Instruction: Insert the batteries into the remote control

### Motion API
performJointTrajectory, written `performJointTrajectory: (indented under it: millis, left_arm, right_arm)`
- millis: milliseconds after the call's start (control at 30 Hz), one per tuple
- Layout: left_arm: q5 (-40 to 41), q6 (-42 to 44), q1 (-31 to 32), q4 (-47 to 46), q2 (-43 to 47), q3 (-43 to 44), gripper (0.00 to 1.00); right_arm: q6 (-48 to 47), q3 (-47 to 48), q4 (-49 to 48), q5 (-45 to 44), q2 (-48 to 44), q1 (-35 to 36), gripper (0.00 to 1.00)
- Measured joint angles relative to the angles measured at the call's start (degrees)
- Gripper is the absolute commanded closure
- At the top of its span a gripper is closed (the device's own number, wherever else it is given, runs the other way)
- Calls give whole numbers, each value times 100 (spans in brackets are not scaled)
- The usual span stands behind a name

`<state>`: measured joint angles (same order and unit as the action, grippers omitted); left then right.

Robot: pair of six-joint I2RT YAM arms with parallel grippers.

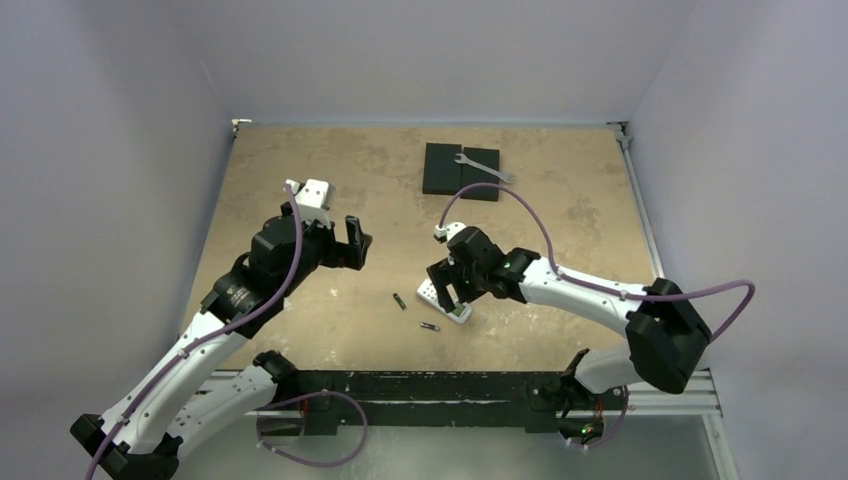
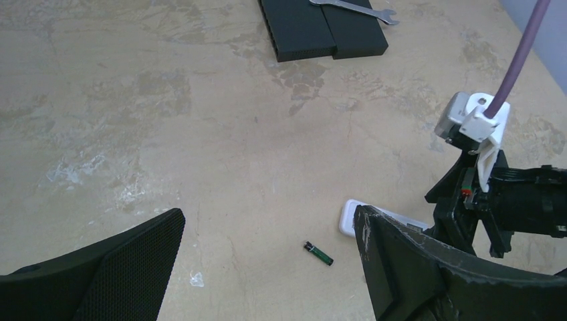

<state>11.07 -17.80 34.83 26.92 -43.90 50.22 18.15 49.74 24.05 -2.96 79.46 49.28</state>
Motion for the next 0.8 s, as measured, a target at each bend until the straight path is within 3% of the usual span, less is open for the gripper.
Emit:
performJointTrajectory:
  millis: [800]
  left_arm:
    - [-37, 0, -7, 17, 94, 0, 1]
  right_arm:
    - [-2, 4, -149, -57, 787, 269, 14]
